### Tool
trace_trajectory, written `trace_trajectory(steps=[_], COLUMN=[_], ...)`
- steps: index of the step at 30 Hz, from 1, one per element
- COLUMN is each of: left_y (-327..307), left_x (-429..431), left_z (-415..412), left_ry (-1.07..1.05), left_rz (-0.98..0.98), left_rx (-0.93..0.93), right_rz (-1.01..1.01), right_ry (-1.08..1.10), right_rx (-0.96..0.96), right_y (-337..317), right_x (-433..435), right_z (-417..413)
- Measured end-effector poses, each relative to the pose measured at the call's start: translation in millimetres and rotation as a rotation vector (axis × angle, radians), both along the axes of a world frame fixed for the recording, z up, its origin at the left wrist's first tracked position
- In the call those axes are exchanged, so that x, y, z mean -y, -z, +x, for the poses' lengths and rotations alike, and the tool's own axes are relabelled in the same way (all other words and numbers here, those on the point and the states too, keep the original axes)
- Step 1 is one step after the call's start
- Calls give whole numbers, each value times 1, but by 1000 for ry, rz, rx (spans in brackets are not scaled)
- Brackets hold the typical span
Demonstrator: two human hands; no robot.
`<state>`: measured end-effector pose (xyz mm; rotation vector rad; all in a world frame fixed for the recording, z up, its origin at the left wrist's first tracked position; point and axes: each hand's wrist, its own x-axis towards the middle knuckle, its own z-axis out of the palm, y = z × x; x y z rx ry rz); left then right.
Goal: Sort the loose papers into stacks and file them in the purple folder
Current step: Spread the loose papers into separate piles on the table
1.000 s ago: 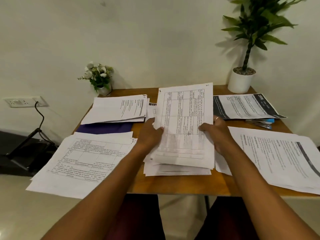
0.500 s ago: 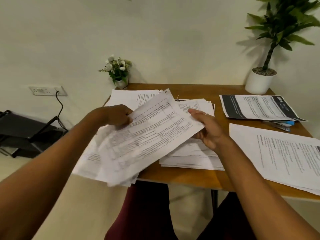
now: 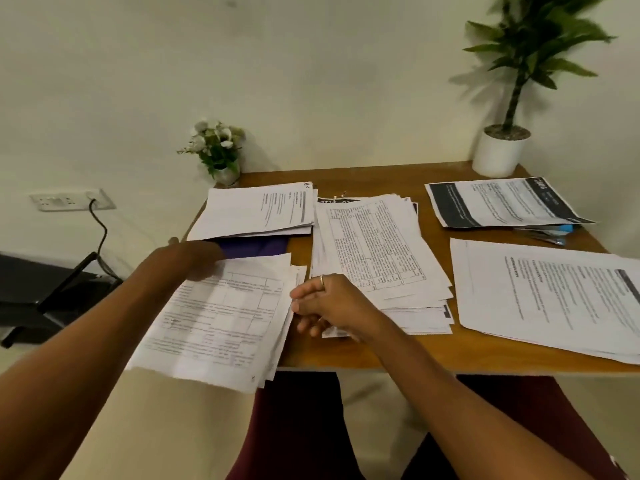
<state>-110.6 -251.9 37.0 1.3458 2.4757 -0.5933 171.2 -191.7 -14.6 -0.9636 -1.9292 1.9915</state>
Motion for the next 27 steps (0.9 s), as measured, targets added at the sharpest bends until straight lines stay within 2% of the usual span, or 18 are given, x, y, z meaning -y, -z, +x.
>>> trace_trajectory(steps=[3,6,8,10,12,14,18,22,27], left_y=[14,14,15,20,26,33,54,65,70], left_x=[-3,-9,-17,-27,-38,-47,-66,-74,-78], left_z=[9,32,54,83,113,141,181,202,202], left_ry=[80,195,227,222,134,35,52,47,2], left_rz=[40,235,423,583,671,681,626,678,719], left_rx=[-158,-250,-153,32,304,513,498,421,436], right_rz=[302,537,670,753,771,723,668,691,595], right_ry=[154,353,488,598,612,564,588,695,754], right_rx=[103,142,187,304,476,535,418,348,289], right_y=[2,4,7,13,20,26,33,29,17], right_x=[-26,-65,-91,-115,-132,-140,-141,-142,-148], right_z=[16,41,60,75,86,92,96,101,113])
